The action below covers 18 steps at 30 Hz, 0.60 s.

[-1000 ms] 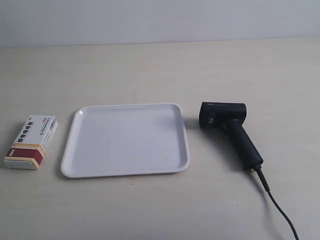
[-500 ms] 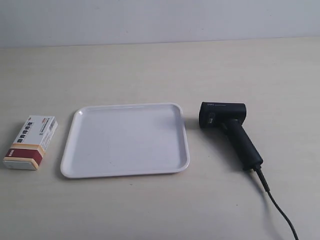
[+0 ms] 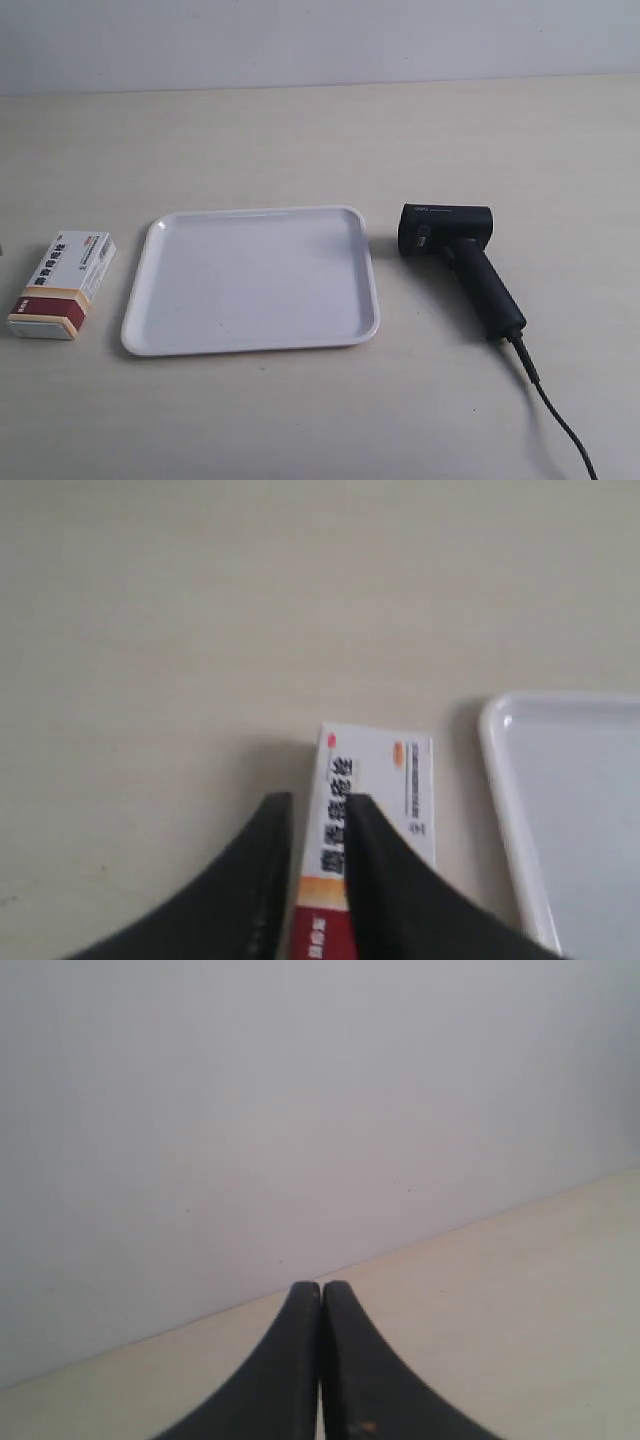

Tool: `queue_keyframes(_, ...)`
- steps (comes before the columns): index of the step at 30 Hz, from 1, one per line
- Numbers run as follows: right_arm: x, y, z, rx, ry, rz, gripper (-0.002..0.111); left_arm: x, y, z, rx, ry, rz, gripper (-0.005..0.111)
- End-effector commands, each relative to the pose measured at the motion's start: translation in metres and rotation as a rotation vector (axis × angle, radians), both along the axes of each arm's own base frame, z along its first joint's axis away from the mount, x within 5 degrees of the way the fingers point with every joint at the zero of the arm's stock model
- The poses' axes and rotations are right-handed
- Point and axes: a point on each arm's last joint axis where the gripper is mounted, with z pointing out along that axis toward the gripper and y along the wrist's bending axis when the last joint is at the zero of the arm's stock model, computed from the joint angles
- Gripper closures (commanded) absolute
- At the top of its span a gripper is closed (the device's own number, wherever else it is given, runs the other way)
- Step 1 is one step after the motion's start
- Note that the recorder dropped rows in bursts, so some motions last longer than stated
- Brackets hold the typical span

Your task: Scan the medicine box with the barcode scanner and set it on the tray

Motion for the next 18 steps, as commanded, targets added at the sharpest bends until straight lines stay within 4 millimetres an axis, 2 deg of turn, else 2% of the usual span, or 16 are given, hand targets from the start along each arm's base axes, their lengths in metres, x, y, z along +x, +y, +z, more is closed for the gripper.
queue_keyframes(1,0.001,0.000,0.002,-0.024,-0.001,-0.008,0.108,0.023,-0.023,-0.027,0.032,0.141,-0.112,0.046)
queue_keyframes(3,0.001,0.000,0.002,-0.024,-0.001,-0.008,0.108,0.033,-0.028,-0.036,0.066,0.175,-0.153,0.026)
queue_keyframes(5,0.001,0.000,0.002,-0.024,0.001,-0.007,0.108,0.039,-0.029,-0.046,0.098,0.212,-0.182,0.012)
queue_keyframes(8,0.001,0.000,0.002,-0.024,0.004,-0.007,0.108,0.048,-0.031,-0.061,0.104,0.241,-0.190,0.002)
queue_keyframes(14,0.001,0.000,0.002,-0.024,0.004,-0.007,0.108,0.056,-0.034,-0.082,0.120,0.223,-0.220,0.010)
queue_keyframes(18,0.001,0.000,0.002,-0.024,0.004,-0.007,0.108,0.055,-0.034,-0.088,0.137,0.243,-0.236,0.036)
